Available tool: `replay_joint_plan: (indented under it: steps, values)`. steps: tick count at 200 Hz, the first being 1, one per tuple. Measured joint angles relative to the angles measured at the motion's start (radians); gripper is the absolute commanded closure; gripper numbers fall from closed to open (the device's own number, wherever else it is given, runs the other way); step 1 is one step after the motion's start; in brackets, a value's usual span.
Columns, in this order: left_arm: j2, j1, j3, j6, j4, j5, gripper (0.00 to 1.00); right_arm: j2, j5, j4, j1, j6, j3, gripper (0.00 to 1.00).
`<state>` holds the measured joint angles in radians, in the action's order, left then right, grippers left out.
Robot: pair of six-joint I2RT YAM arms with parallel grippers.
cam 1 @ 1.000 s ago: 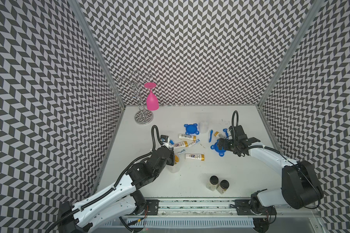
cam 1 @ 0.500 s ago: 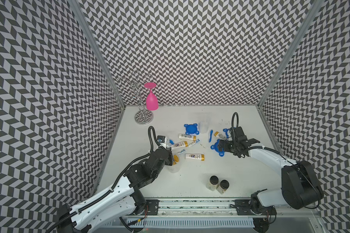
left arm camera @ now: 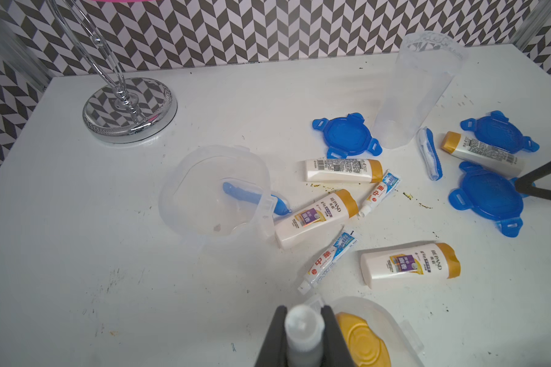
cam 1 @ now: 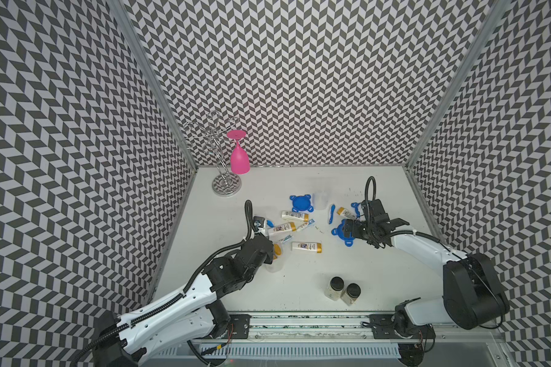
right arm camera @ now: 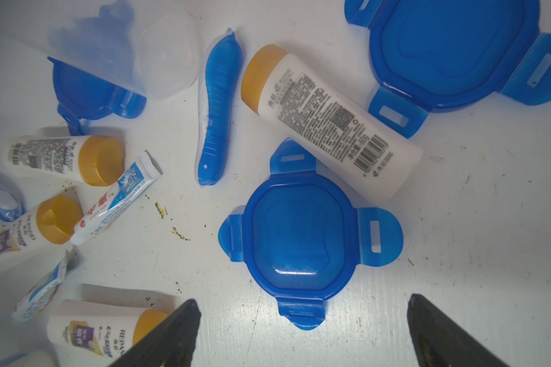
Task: Pack away toiletry kits
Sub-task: Place the toiletry item into the container, then move the lid to the center of the board.
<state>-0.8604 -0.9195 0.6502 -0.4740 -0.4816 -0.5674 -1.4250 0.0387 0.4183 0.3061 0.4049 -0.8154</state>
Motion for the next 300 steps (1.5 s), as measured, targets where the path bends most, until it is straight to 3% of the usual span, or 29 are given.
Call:
replay_joint_plan:
  steps: [40,125,178,237,300]
  values:
    - [-0.014,-0.01,0.0,-0.039,-0.03,-0.006,0.63,0.0,0.0,0.0,-0.001,0.0,0.0,0.0]
    - [0.051,-0.009,0.103,-0.089,-0.1,0.037,0.14,-0.078,0.026,-0.029,-0.002,-0.014,-0.018,0.0]
    - [0.084,0.021,0.142,-0.085,-0.064,0.1,0.11,-0.181,0.04,-0.021,-0.003,-0.052,-0.053,0.0]
    - [0.11,0.145,0.143,-0.047,-0.029,0.171,0.1,-0.259,0.038,-0.011,0.0,-0.068,-0.127,0.0]
    - [0.138,0.203,0.124,-0.032,-0.024,0.225,0.12,-0.306,0.048,-0.053,0.074,-0.092,-0.169,0.0]
